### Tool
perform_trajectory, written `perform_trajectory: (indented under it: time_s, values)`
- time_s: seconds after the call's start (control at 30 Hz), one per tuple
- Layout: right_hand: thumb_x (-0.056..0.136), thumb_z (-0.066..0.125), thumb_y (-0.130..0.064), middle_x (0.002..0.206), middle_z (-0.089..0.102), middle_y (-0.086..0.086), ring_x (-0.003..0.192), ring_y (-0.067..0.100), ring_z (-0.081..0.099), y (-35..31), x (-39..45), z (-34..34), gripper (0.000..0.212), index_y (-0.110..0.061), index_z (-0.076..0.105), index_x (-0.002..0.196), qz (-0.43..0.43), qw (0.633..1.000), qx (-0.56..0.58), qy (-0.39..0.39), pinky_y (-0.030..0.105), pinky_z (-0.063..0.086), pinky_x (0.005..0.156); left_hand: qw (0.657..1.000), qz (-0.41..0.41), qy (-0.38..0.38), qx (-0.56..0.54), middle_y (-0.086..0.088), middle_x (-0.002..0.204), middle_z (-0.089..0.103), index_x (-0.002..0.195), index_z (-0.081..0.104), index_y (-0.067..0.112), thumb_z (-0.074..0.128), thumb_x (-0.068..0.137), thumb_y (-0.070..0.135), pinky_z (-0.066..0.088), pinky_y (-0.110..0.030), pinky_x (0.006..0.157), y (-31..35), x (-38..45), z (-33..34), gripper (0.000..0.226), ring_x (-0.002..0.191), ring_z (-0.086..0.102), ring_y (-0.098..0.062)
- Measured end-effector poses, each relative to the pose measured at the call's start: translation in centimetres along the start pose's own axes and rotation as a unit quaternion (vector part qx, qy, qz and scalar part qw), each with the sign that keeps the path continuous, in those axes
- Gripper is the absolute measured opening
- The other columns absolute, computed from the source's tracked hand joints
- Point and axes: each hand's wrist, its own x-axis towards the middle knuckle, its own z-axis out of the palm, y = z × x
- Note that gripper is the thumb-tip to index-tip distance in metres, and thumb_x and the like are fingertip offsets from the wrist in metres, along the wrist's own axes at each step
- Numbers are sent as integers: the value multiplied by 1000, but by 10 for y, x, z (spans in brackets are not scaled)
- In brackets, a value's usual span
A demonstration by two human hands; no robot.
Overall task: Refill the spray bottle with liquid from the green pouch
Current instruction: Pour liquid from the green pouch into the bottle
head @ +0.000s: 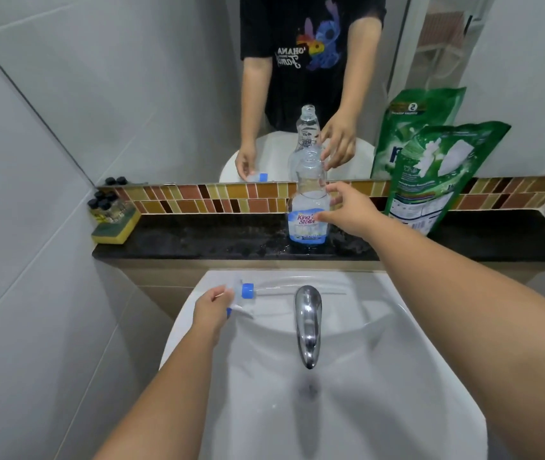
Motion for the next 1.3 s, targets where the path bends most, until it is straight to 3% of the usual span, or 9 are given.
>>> perform_trajectory:
  time_s: [0.07, 0.17, 0.33, 0.43, 0.77, 0.9, 1.0, 1.2, 1.3]
  values:
    - [73, 82, -33, 110, 54, -5, 94, 14, 56, 0, 0, 1, 70, -27, 46, 133, 0, 1000, 6, 2, 25, 42, 66, 1000, -10, -2, 2, -1, 100, 62, 119, 62, 15, 63, 92, 24, 50, -39, 90, -9, -1, 11, 28, 81, 58, -17]
    - [73, 82, -33, 108, 55, -6, 91, 12, 56, 0, 0, 1, 67, -28, 47, 131, 1, 1000, 11, 3, 20, 40, 60, 1000, -15, 8, 9, -1, 96, 61, 111, 62, 16, 61, 93, 22, 51, -35, 82, -15, -3, 22, 19, 83, 58, -19]
    - [74, 81, -36, 105, 53, -8, 92, 13, 55, 4, 0, 2, 67, -30, 47, 131, 3, 1000, 11, 7, 19, 39, 59, 994, 23, 20, 109, -3, 97, 68, 101, 66, 19, 62, 88, 26, 45, -30, 75, -12, -1, 32, 15, 87, 61, -22]
    - [74, 81, -38, 109, 54, -6, 95, 15, 55, 6, 0, 3, 70, -30, 45, 134, 3, 1000, 5, 12, 20, 41, 61, 985, 28, 40, 163, -1, 103, 66, 111, 66, 18, 64, 88, 29, 44, -27, 79, -12, 1, 36, 25, 92, 59, -20]
    - [76, 80, -34, 110, 57, -6, 93, 14, 56, 6, -2, 6, 66, -31, 46, 133, 14, 1000, 12, 19, 21, 40, 57, 968, 36, 41, 243, 2, 79, 67, 102, 63, 27, 68, 86, 37, 50, -29, 69, -10, -3, 36, 19, 75, 63, -18]
    - [75, 80, -34, 111, 57, -7, 97, 15, 55, 4, -9, 6, 70, -32, 44, 136, 16, 999, 27, 32, 25, 42, 64, 966, 90, 54, 237, 3, 82, 66, 103, 62, 28, 65, 90, 37, 49, -42, 88, 10, -15, 29, 17, 80, 61, -18]
    - [73, 82, -37, 113, 57, -8, 100, 14, 54, 3, -18, -3, 74, -35, 43, 136, 7, 998, 33, 53, 29, 41, 76, 960, 174, 61, 209, 3, 90, 68, 105, 62, 29, 65, 90, 37, 50, -46, 89, 41, -28, 25, 17, 83, 61, -15]
    - [80, 75, -30, 98, 63, -12, 88, 9, 57, 18, -48, -37, 42, -35, 56, 117, -10, 986, 71, 154, 25, 44, 76, 931, 334, -18, 148, 15, 83, 66, 107, 64, 31, 69, 88, 32, 50, -24, 69, 119, -46, 34, 19, 81, 62, -5]
    - [86, 68, -25, 93, 65, -11, 80, 5, 58, 37, -62, -53, 24, -32, 62, 108, 36, 971, 97, 218, 21, 44, 66, 924, 349, -72, 142, 20, 96, 64, 112, 60, 37, 71, 86, 34, 46, -19, 73, 148, -47, 48, 29, 90, 58, 3]
